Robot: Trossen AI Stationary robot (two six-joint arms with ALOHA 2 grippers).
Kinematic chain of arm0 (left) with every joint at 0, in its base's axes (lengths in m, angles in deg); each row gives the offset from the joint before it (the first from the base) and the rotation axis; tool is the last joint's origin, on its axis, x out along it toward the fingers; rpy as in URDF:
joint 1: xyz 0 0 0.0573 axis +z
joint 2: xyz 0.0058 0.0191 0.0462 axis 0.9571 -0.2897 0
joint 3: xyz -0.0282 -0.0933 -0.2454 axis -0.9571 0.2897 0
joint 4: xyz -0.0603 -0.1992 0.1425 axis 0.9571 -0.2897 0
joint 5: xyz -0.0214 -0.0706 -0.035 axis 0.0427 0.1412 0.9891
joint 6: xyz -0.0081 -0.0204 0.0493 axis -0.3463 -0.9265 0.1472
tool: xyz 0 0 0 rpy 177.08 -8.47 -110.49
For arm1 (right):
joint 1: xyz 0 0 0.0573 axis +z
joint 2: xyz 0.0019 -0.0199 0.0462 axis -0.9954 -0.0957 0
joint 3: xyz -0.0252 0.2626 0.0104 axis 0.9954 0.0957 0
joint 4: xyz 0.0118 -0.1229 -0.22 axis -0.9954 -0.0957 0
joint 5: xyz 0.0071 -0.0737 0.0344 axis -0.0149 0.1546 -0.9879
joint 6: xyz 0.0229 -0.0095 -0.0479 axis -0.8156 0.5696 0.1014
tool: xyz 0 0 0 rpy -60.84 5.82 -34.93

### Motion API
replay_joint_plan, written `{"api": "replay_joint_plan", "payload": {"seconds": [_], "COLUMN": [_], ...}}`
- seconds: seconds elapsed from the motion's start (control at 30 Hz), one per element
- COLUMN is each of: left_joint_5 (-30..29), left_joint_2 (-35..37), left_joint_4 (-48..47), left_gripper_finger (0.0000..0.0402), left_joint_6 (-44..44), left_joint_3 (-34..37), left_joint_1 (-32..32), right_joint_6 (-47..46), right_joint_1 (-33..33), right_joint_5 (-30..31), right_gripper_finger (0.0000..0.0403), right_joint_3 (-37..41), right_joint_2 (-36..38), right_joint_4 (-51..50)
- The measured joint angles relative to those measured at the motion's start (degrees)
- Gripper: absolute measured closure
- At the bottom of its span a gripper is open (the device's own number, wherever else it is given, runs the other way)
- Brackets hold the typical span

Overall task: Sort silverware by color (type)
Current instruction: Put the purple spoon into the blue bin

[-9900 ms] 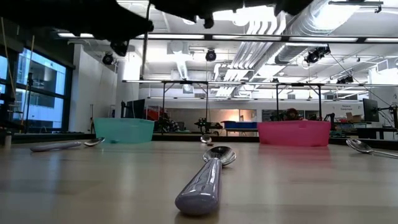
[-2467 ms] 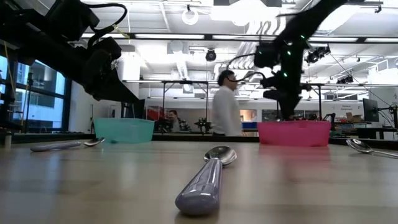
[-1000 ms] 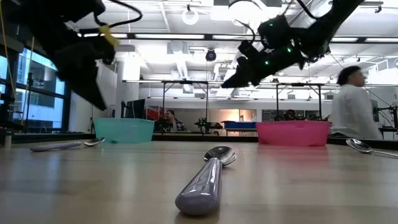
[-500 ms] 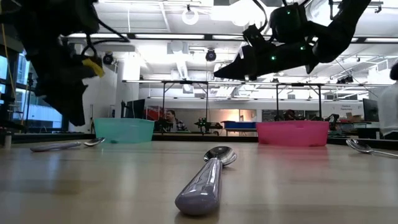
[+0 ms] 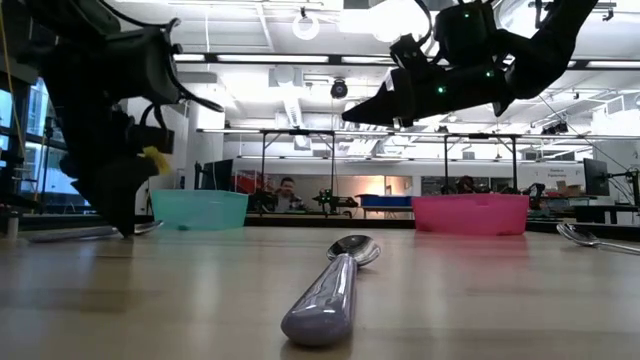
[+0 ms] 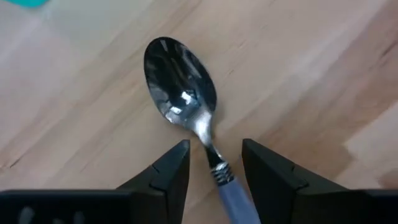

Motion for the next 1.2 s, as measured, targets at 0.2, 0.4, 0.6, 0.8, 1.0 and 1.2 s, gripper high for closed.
{"api": "replay_joint_plan", "payload": {"seconds": [0.2,0.4,0.6,0.8,1.0,1.2], "left_joint_5": [-0.1,1.6,0.5,-2.4,-6.0,-2.7], "left_joint_2": [-2.7,-0.6,4.4,13.5,20.1,19.1], "left_joint_4": [0.3,0.6,-1.7,-2.5,-2.0,0.6], "left_gripper_finger": [0.0303,0.0382,0.0396,0.0401,0.0401,0.0401], "left_joint_6": [3.4,10.0,13.1,17.2,25.8,38.5], "left_joint_3": [-0.3,-0.1,0.1,-0.3,-4.9,-11.9], "left_joint_1": [-0.1,-0.1,0.7,6.6,16.4,30.6], "right_joint_6": [-0.1,-0.2,-0.2,-0.2,-1.3,-1.7], "right_joint_1": [0.0,0.0,0.0,0.0,0.0,0.0], "right_joint_5": [0.0,0.0,0.0,0.0,0.0,0.0], "right_gripper_finger": [0.0403,0.0403,0.0403,0.0403,0.0403,0.0403], "right_joint_3": [0.0,0.0,0.0,0.0,0.0,0.0], "right_joint_2": [0.0,0.0,0.0,0.0,0.0,0.0], "right_joint_4": [-0.1,-0.1,-1.1,-1.5,-1.8,-1.9]}}
